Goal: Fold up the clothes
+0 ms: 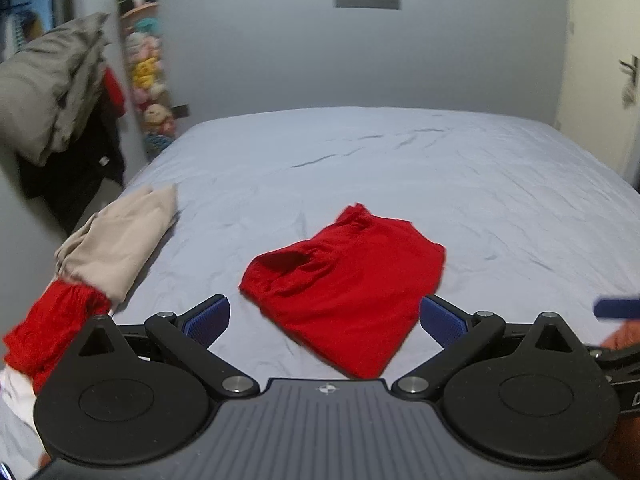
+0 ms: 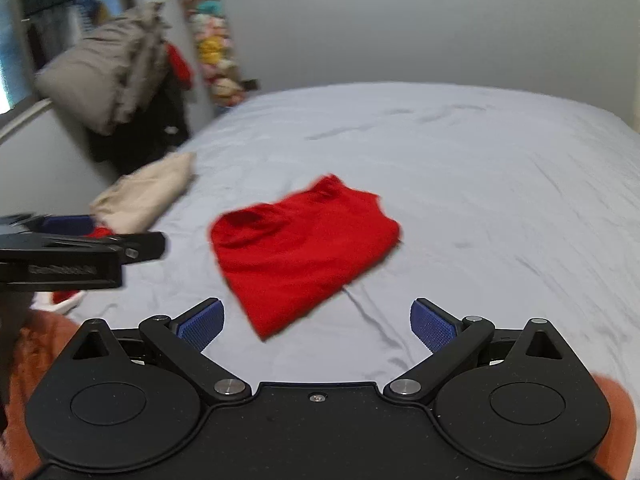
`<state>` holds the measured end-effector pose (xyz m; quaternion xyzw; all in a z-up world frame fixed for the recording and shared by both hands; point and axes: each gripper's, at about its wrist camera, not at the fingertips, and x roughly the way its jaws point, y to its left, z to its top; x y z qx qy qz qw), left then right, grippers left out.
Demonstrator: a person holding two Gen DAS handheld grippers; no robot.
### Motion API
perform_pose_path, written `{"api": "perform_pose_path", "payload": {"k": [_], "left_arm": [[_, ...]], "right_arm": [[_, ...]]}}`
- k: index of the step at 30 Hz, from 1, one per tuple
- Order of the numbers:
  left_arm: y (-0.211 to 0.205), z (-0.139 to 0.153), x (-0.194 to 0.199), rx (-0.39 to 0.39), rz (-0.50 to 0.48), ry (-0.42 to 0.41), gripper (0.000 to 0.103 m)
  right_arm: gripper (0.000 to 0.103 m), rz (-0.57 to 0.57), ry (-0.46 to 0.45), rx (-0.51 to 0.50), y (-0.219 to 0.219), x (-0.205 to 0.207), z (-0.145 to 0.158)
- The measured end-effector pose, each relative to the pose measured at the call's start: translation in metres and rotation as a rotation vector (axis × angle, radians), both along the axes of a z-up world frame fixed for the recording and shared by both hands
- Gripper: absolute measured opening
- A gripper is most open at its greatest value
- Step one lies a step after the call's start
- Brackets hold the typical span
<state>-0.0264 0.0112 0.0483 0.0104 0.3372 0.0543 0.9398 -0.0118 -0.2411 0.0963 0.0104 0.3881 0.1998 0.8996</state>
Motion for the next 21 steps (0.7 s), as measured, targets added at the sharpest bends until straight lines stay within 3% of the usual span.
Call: {"api": "perform_pose_path", "payload": {"k": [9,16,21], "left_arm": [[-0.015,-0.020,0.015,0.039,0.011,0.037,0.102],[-0.016,-0.032,0.029,-0.003,0.037,0.109,0.101],[-0.018,-0.046,0.035,0.027,0.068,0.156,0.101]], "right_arm": [[0.099,-0.125,-0.003,-0.015,-0.002,0.016,-0.024],[0.099,-0.118,0.015,-0.072,0.007,0.024,-0.038],[0.099,-0.116,0.058,-0.074,0.010,0.033,-0.051]]}}
